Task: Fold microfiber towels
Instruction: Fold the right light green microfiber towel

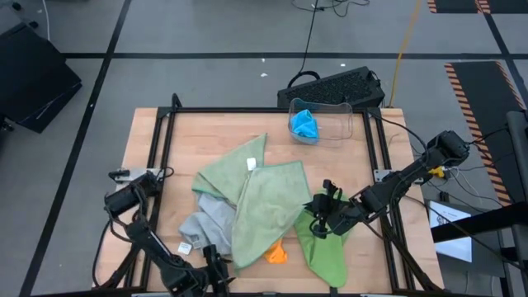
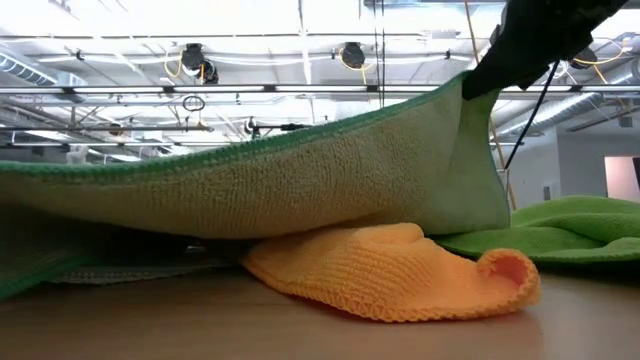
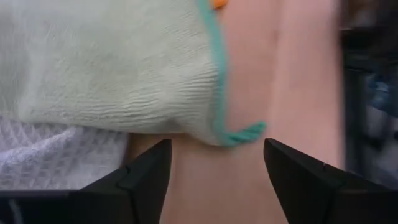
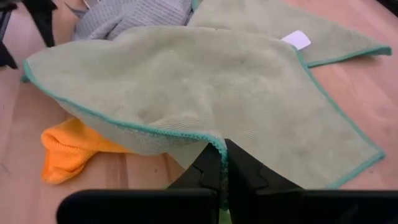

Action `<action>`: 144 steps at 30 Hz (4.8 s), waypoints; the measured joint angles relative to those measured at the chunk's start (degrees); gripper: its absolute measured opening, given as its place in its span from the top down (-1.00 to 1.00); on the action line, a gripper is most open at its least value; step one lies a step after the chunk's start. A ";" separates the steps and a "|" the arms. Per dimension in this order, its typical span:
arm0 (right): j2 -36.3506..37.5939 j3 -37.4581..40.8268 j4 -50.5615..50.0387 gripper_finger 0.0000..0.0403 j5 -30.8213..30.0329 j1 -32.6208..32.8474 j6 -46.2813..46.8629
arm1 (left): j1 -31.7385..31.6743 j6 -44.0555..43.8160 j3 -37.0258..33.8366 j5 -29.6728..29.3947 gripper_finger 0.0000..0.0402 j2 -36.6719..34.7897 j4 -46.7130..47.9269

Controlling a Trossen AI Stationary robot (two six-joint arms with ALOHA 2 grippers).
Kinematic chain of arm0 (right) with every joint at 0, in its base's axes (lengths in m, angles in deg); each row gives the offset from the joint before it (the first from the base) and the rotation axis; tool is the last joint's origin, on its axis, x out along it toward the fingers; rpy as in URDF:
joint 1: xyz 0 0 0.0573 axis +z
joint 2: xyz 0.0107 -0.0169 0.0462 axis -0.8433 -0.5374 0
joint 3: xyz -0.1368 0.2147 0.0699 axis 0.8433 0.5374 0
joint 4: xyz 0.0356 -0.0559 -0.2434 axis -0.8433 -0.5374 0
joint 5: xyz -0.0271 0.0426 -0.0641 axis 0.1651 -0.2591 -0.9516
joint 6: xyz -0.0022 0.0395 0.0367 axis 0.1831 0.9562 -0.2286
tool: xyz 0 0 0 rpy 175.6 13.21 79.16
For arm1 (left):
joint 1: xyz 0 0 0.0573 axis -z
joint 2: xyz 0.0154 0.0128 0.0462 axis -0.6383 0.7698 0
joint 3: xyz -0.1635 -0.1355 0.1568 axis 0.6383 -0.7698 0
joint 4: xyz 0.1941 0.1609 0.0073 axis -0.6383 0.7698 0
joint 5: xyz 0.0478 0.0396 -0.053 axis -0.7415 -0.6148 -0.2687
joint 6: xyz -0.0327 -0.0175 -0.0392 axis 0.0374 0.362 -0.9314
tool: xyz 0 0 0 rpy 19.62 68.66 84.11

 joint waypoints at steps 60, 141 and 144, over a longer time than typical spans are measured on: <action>13.31 -6.33 18.80 0.99 12.53 -18.93 -34.22 | -37.61 67.44 -0.37 29.41 0.91 -57.76 25.96; -3.96 -6.29 9.72 0.99 7.65 -14.60 -12.15 | -1.11 34.66 -15.89 3.75 -0.29 -5.03 -30.37; -3.96 -6.29 9.71 0.99 7.65 -14.60 -12.18 | -3.08 34.83 -15.74 8.13 -0.16 -5.20 -28.97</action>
